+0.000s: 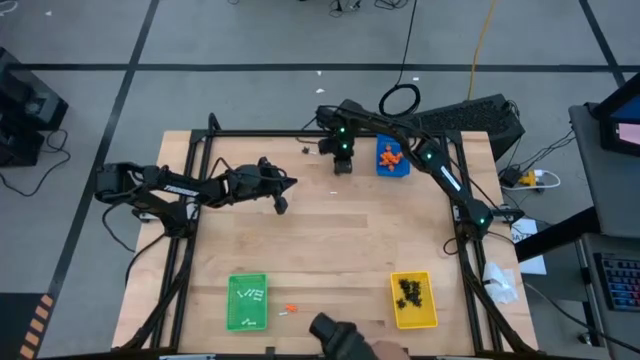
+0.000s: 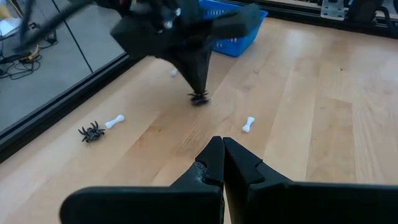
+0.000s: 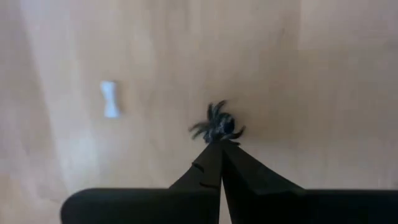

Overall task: Sort Halloween decoration
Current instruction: Put the black spider toy into the yellow bin

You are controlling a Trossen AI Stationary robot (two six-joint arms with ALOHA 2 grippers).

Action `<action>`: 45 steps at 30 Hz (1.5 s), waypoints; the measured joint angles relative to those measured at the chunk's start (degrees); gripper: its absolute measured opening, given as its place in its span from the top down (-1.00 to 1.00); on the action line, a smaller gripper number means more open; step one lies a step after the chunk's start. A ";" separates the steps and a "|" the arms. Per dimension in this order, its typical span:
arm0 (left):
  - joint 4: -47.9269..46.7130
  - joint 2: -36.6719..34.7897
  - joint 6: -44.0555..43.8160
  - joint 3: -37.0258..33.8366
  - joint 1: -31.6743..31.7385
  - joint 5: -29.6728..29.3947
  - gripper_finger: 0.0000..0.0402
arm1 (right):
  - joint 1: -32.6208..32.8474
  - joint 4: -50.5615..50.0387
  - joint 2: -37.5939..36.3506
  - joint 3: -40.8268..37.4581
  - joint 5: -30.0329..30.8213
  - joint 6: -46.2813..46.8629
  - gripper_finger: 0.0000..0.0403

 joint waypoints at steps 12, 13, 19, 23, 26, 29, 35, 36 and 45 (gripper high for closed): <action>-0.74 0.00 0.04 0.00 0.00 0.00 1.00 | 6.23 5.02 -12.16 -9.87 1.51 4.60 1.00; -0.78 0.00 0.05 0.00 0.00 0.00 1.00 | 6.31 7.48 -14.10 -13.29 1.49 5.22 1.00; -0.91 0.00 0.03 0.00 -0.02 0.00 1.00 | 5.13 31.41 -27.95 -38.34 1.66 14.12 1.00; 0.02 0.00 -0.06 0.00 -0.09 0.00 1.00 | 4.03 48.17 -32.30 -49.54 1.82 24.18 0.94; 1.22 0.00 -0.07 0.00 -0.09 0.00 1.00 | 3.98 51.32 -32.68 -50.71 3.21 27.18 0.79; 2.06 -0.02 -0.06 0.00 -0.09 0.00 1.00 | 4.37 52.34 -31.59 -50.73 7.53 27.56 0.57; 2.45 -0.02 0.49 0.00 0.04 -0.02 1.00 | 4.33 52.79 -28.18 -50.74 7.61 29.23 0.21; 2.45 -0.02 0.95 0.00 0.04 -0.02 1.00 | 4.31 52.95 -27.46 -50.77 7.77 29.23 0.18; 2.04 -0.02 1.09 0.00 0.04 -0.02 1.00 | 4.24 56.18 -26.45 -50.71 7.73 29.85 0.24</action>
